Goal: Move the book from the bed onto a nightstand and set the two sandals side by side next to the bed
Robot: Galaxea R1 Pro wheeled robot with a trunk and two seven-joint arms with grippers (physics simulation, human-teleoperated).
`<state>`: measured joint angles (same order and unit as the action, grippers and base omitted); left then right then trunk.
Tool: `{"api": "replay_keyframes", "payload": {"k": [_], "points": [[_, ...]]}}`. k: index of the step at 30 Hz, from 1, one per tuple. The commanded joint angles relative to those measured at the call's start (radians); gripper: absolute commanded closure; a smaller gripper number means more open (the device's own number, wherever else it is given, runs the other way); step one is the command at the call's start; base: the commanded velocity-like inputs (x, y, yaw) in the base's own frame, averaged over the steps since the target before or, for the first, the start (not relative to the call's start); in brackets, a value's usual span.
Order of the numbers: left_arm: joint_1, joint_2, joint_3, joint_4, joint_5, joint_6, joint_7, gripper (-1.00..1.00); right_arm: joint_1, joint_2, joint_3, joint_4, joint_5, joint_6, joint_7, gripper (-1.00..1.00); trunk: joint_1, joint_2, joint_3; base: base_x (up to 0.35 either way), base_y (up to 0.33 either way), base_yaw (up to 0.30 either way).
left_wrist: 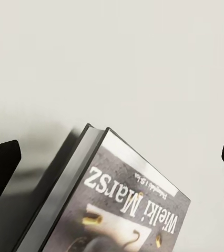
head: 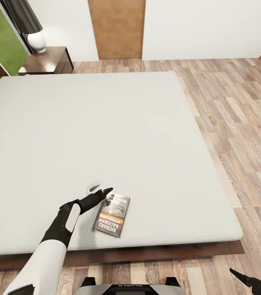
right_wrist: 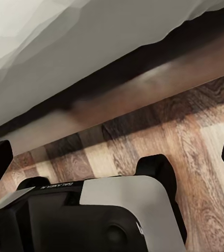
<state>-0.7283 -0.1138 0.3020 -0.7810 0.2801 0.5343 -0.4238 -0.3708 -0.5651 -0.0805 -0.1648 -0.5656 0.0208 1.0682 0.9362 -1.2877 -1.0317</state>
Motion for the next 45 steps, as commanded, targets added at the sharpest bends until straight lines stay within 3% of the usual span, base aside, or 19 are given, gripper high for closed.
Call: {"api": "replay_keyframes", "payload": {"k": [1, 45], "points": [[0.0, -0.001, 0.005, 0.0, -0.001, 0.007, -0.001, -1.0, 0.0, 0.0, -0.008, 0.001, 0.006, 0.002, 0.004, -1.0, 0.0, 0.0, -0.001, 0.0, 0.0, 0.0], [0.0, -0.001, 0.004, 0.001, 0.001, 0.007, -0.004, -1.0, 0.0, 0.0, -0.007, 0.001, 0.006, 0.002, 0.004, -1.0, -0.008, 0.014, 0.006, -0.018, 0.0, 0.0]]}}
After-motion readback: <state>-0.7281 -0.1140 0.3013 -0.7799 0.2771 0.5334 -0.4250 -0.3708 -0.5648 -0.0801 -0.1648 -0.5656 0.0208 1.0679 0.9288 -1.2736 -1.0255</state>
